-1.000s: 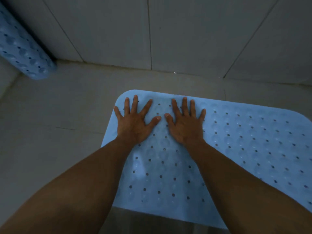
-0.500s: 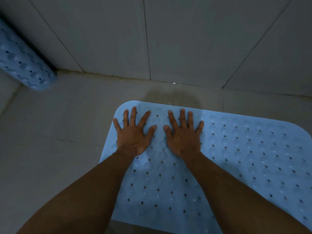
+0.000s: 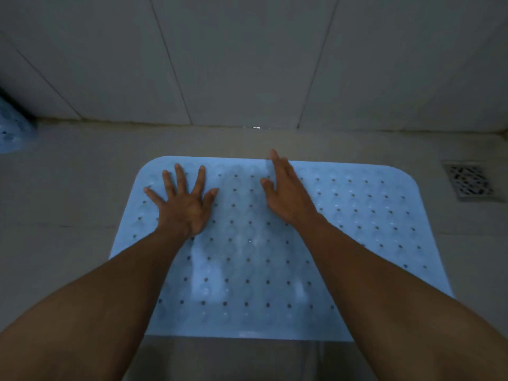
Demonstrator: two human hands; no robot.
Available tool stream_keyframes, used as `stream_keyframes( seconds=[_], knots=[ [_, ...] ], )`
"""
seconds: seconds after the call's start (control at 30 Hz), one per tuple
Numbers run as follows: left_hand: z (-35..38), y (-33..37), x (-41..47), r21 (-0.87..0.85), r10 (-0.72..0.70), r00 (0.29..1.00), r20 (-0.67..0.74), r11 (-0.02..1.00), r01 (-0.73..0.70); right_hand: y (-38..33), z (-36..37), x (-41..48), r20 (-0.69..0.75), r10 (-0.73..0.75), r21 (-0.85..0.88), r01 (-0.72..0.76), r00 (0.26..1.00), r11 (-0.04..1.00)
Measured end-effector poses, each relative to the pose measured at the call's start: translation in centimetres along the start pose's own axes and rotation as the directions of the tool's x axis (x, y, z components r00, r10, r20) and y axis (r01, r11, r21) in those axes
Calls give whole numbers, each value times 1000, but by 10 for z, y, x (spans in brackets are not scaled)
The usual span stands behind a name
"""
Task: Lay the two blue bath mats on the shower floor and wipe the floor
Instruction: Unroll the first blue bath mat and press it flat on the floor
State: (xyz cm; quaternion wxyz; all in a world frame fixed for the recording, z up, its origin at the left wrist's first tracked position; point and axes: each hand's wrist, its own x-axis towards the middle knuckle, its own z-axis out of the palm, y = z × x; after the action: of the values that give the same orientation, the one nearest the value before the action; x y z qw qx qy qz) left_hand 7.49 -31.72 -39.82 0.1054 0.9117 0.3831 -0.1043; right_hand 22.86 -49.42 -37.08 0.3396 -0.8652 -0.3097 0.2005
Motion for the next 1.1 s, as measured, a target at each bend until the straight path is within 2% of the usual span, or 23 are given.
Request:
stream_keyframes(
  seconds=[0.07,0.13,0.27,0.37,0.43,0.57,0.73,0.97,1.1],
  knots=[
    [8,38,-12,-43,75,993,-91,996,-80,32,-30,-14,-165,22,-30,-27,986,999],
    [18,85,-24,-43,163,979,-122,985,-169,69,-62,-26,-232,70,-111,-98,970,989],
    [37,165,-40,-20,317,943,-102,947,-321,133,-110,-50,-135,218,-365,-253,966,896],
    [51,208,-44,1,363,929,-68,931,-364,164,-121,-62,-23,288,-485,-263,957,834],
    [58,225,-46,3,344,937,-51,939,-345,175,-119,-66,-5,261,-521,-225,965,823],
    [67,233,-48,29,294,953,-76,956,-293,185,-111,-69,-75,160,-565,-174,984,806],
    [63,236,-48,37,261,965,-40,965,-259,191,-107,-66,-122,115,-576,-165,986,801],
    [56,239,-48,78,235,972,12,969,-236,183,-113,-65,-47,185,-544,-181,982,820],
    [53,238,-45,80,247,968,47,965,-250,181,-122,-59,57,250,-520,-185,967,834]
  ],
)
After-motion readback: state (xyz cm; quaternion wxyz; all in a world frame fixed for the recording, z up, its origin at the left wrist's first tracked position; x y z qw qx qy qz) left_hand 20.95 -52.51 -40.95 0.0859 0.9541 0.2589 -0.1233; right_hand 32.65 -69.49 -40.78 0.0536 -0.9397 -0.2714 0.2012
